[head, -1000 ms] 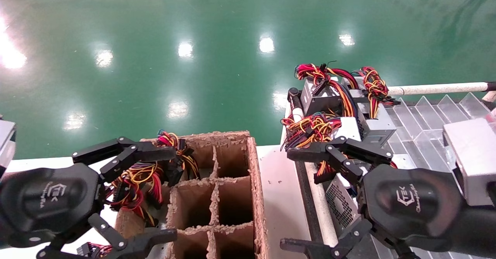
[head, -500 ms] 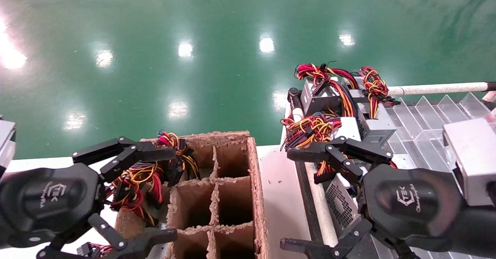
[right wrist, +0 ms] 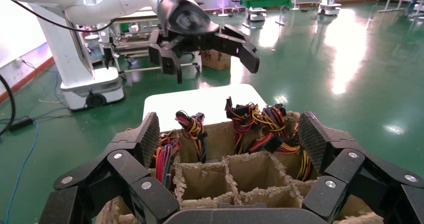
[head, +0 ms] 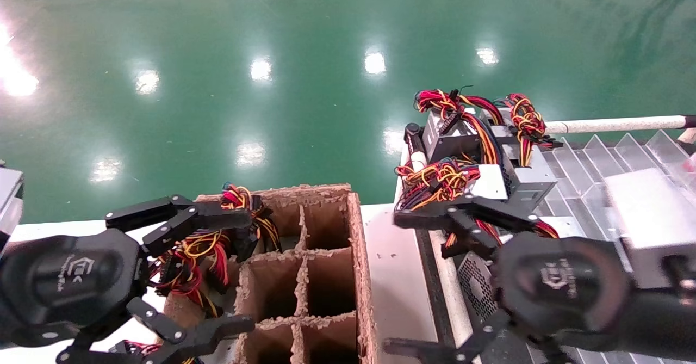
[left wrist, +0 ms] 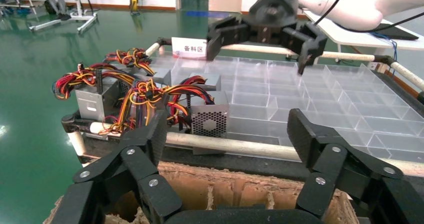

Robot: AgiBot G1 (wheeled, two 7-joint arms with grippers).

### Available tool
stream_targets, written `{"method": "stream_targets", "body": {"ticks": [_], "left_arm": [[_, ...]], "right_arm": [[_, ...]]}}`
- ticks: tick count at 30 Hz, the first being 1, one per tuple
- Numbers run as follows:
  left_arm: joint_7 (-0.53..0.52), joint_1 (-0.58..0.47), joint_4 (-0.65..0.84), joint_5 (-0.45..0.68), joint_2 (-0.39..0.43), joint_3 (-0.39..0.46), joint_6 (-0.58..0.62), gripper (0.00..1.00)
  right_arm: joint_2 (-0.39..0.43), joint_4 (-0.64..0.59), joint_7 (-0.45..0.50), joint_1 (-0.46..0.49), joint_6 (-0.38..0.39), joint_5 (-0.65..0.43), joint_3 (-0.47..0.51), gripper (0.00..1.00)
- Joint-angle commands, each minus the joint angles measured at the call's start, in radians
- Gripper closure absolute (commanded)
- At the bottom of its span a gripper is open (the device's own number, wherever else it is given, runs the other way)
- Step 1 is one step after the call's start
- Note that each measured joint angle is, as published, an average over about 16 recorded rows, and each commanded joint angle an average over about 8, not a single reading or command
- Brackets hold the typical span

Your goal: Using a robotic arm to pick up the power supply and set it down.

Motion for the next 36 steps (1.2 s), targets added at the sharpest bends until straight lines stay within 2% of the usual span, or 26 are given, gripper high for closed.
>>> {"method": "stream_targets", "body": {"ticks": [1, 9, 20, 24, 29, 33, 36], "left_arm": [[0.000, 0.000, 0.000, 0.000, 0.000, 0.000, 0.000, 1.00], [0.000, 0.000, 0.000, 0.000, 0.000, 0.000, 0.000, 1.00], [0.000, 0.000, 0.000, 0.000, 0.000, 0.000, 0.000, 1.00], [0.000, 0.000, 0.000, 0.000, 0.000, 0.000, 0.000, 1.00], [0.000, 0.000, 0.000, 0.000, 0.000, 0.000, 0.000, 1.00], [0.000, 0.000, 0.000, 0.000, 0.000, 0.000, 0.000, 1.00], [0.000, 0.000, 0.000, 0.000, 0.000, 0.000, 0.000, 1.00]], "right_arm": [[-0.019, -0.011, -0.006, 0.004, -0.002, -0.007, -0.010, 0.00], [-0.166, -0.221, -0.075, 0.147, -0.003, -0.136, -0.084, 0.00], [-0.424, -0.665, -0.267, 0.348, -0.012, -0.291, -0.185, 0.00], [-0.512, -0.808, -0.338, 0.403, 0.043, -0.339, -0.210, 0.00], [-0.606, -0.945, -0.390, 0.452, 0.154, -0.373, -0.223, 0.00], [-0.660, -1.005, -0.411, 0.476, 0.208, -0.380, -0.229, 0.02], [-0.681, -1.015, -0.418, 0.484, 0.223, -0.378, -0.241, 0.08]]}}
